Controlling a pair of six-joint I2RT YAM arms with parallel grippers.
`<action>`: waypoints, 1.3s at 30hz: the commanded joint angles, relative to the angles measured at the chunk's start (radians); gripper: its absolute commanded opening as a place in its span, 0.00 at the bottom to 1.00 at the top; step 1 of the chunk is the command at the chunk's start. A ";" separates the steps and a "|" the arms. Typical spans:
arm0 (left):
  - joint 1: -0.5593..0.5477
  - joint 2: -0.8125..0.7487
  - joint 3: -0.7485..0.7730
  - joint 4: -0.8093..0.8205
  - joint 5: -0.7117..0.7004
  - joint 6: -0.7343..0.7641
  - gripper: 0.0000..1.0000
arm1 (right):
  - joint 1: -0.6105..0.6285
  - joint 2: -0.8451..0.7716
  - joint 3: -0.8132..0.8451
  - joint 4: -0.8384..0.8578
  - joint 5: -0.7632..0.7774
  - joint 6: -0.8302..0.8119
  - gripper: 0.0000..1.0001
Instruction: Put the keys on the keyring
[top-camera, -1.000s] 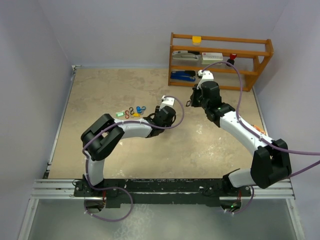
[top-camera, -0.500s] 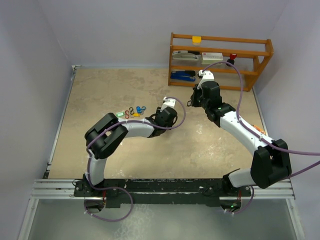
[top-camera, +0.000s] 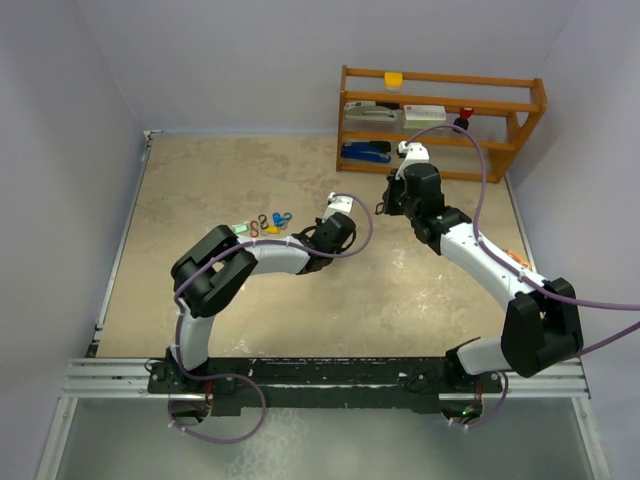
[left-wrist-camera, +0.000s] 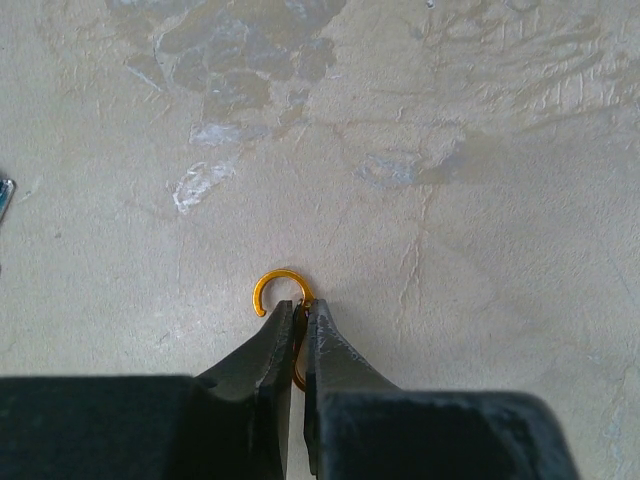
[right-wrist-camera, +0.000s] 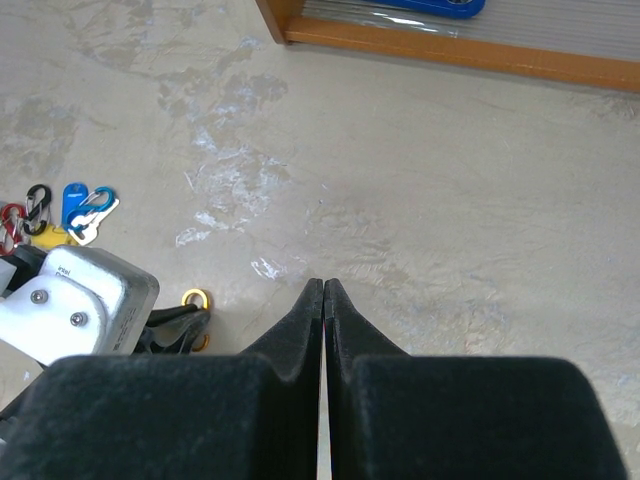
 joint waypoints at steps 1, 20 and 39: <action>-0.004 -0.006 0.025 -0.012 -0.018 0.010 0.00 | -0.006 -0.043 0.000 0.022 -0.003 -0.005 0.00; -0.001 -0.373 -0.163 0.416 -0.184 0.194 0.00 | -0.006 0.001 0.012 0.093 -0.208 -0.019 0.00; -0.001 -0.374 -0.254 0.657 0.077 0.166 0.00 | 0.061 0.030 0.034 0.181 -0.397 0.061 0.00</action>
